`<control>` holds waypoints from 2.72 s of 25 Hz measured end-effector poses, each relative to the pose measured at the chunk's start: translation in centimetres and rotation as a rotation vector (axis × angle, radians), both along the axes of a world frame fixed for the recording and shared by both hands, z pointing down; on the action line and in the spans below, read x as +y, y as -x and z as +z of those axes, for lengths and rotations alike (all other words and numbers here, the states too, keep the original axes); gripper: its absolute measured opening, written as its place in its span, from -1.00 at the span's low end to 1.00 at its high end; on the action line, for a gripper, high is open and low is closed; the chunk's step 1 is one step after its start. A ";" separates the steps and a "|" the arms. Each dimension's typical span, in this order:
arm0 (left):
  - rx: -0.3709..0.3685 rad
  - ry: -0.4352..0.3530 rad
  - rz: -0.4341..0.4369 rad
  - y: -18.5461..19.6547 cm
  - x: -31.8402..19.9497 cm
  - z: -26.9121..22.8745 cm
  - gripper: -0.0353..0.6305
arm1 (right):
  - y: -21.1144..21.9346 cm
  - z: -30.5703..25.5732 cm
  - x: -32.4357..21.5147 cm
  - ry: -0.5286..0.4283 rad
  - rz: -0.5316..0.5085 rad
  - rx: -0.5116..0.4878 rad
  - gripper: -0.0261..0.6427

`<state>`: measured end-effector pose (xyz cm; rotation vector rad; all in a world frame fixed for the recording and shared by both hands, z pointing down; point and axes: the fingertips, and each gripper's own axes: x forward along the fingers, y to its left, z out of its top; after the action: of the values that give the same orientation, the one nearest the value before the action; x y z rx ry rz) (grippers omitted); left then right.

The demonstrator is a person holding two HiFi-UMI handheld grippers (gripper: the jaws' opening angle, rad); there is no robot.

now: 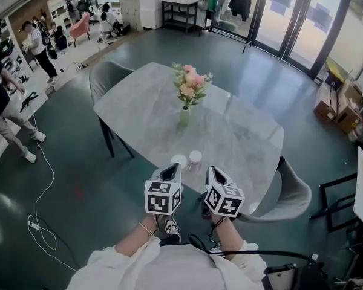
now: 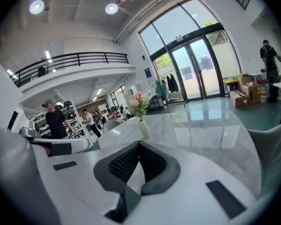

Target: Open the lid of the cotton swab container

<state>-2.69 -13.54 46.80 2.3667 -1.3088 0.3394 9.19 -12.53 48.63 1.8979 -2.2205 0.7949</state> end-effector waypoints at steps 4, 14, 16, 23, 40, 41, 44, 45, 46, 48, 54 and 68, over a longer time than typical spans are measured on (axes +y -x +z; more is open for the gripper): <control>-0.019 0.003 0.024 0.2 -2.4 0.6 -0.87 | 0.2 0.9 -2.6 0.012 0.020 -0.020 -0.74; 0.026 0.023 0.028 1.4 -8.2 1.3 -0.87 | 1.3 0.7 -6.9 0.021 0.046 0.020 -0.74; 0.036 0.043 0.033 1.3 -8.6 2.0 -0.87 | 1.0 1.2 -6.8 0.040 0.054 0.030 -0.74; 0.048 0.094 0.054 0.2 -9.0 4.1 -0.87 | -0.5 2.9 -6.7 0.093 0.085 0.047 -0.74; 0.013 0.149 0.077 -1.0 -9.7 6.3 -0.87 | -1.4 4.3 -7.6 0.129 0.081 0.046 -0.74; 0.011 0.157 0.077 -1.1 -9.8 6.6 -0.87 | -1.4 4.6 -7.7 0.133 0.080 0.044 -0.74; 0.001 0.186 0.078 -1.3 -9.7 8.1 -0.87 | -1.3 6.0 -7.8 0.156 0.076 0.029 -0.74; -0.003 0.199 0.079 -1.4 -9.5 8.6 -0.87 | -1.3 6.6 -7.6 0.169 0.075 0.023 -0.74; -0.008 0.213 0.079 -1.5 -9.3 9.2 -0.87 | -1.3 7.2 -7.3 0.184 0.074 0.016 -0.74; -0.018 0.242 0.081 -1.6 -8.7 10.3 -0.87 | -1.1 8.5 -6.6 0.216 0.071 0.002 -0.74; -0.045 0.306 0.081 -1.9 -7.7 13.6 -0.87 | -0.9 12.3 -5.3 0.290 0.066 -0.032 -0.74; -0.067 0.397 0.047 -1.9 -7.5 18.4 -0.87 | 0.2 16.4 -6.0 0.344 -0.063 -0.034 -0.74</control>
<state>-0.79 -21.04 65.17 2.0668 -1.0957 0.6340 8.97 -18.53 65.03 1.6549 -1.9914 1.1206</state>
